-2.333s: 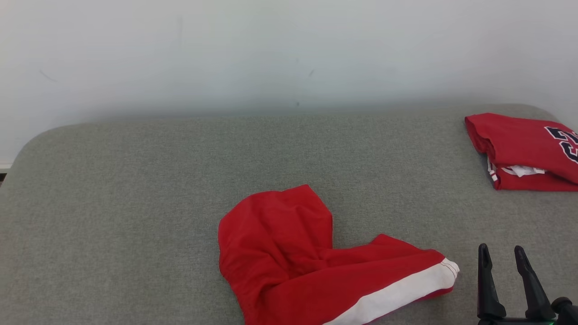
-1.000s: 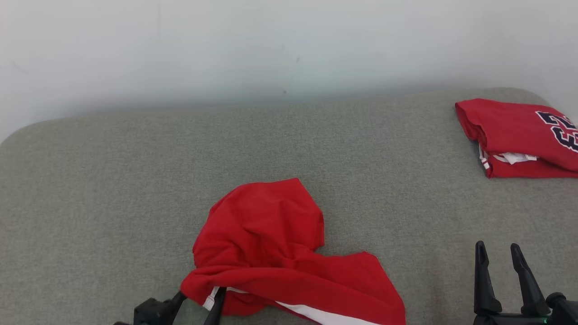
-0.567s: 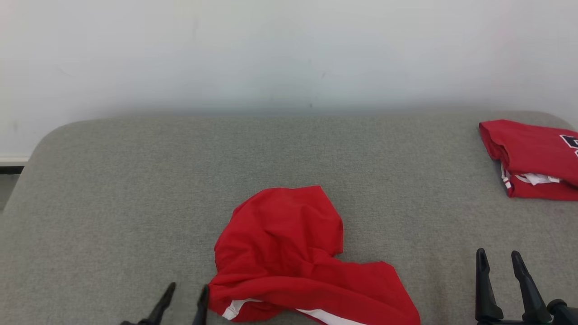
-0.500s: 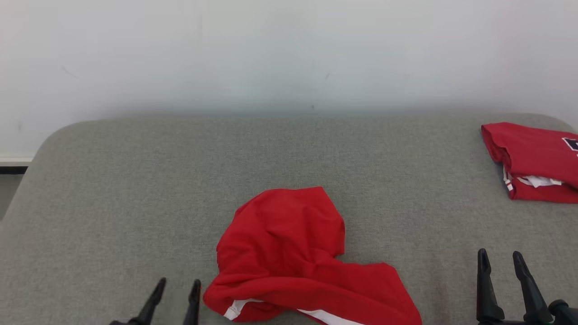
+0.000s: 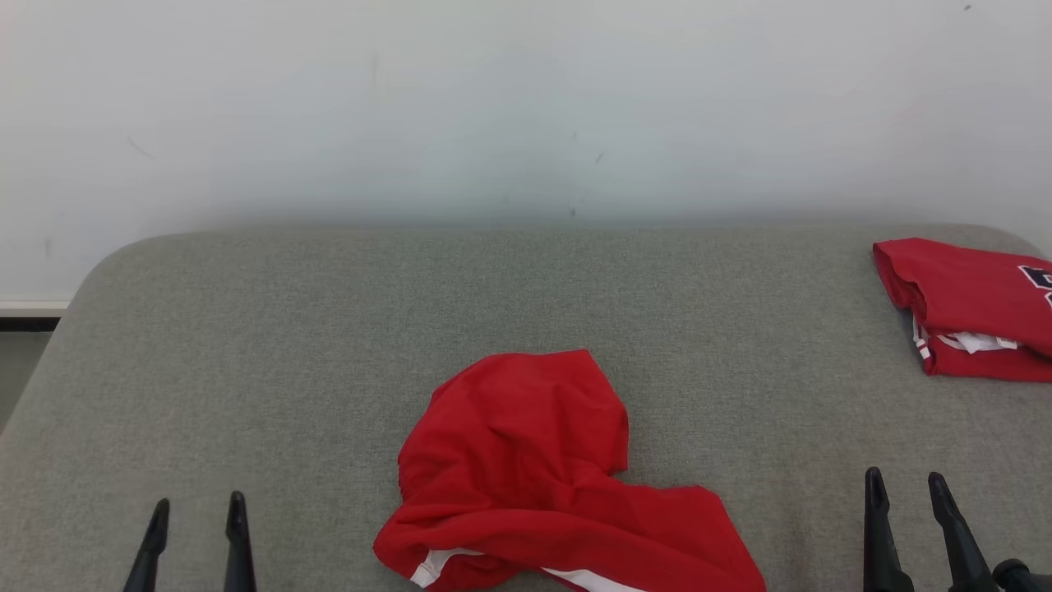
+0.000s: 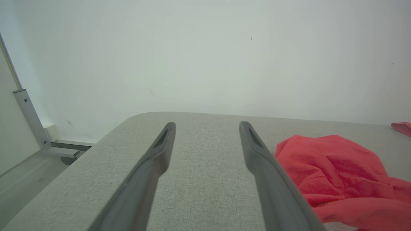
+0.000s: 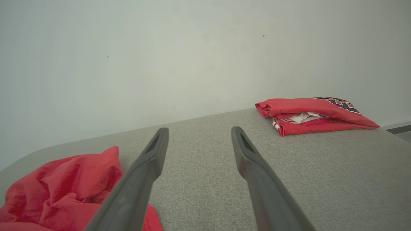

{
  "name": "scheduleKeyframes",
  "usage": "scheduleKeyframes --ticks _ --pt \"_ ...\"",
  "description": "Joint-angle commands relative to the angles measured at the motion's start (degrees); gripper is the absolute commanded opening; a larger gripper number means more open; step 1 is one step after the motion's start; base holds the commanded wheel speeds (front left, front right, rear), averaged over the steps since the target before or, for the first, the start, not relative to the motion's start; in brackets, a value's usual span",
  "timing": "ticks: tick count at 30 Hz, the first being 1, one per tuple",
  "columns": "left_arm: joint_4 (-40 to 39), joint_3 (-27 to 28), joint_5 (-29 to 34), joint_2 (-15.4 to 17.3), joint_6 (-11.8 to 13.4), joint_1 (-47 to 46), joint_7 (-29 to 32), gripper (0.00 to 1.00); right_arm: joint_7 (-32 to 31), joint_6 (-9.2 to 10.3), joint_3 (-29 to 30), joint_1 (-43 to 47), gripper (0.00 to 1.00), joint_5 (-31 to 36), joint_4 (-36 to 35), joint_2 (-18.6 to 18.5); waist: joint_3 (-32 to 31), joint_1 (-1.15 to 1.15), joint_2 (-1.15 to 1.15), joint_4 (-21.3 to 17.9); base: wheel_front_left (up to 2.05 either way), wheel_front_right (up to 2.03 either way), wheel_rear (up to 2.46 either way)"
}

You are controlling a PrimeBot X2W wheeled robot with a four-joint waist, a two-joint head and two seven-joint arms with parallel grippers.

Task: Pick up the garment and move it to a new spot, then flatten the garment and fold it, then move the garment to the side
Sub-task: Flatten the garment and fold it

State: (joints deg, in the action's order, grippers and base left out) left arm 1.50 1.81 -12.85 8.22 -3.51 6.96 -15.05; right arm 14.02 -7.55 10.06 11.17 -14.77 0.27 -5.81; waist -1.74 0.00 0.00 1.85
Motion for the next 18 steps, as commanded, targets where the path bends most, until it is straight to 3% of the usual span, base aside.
scheduleKeyframes --ticks 1,9,18 --pt "-0.6 0.8 0.9 -0.4 0.2 1.0 -0.2 1.00 0.2 0.16 -0.1 0.5 1.00 -0.3 0.1 0.3 0.0 0.00 0.00 0.0 0.00 0.00 0.00" --pt "-1.9 5.1 2.5 -1.8 -0.8 2.6 -0.2 1.00 0.6 0.16 0.4 1.3 1.00 -0.8 0.7 -0.2 -0.1 0.00 0.00 0.2 0.00 0.00 0.00" --pt "-0.1 3.8 2.9 -1.9 -3.0 2.7 -0.2 1.00 0.7 0.16 -0.1 1.3 1.00 -1.1 1.3 -0.8 -0.2 0.00 0.00 0.2 0.00 0.00 0.00"
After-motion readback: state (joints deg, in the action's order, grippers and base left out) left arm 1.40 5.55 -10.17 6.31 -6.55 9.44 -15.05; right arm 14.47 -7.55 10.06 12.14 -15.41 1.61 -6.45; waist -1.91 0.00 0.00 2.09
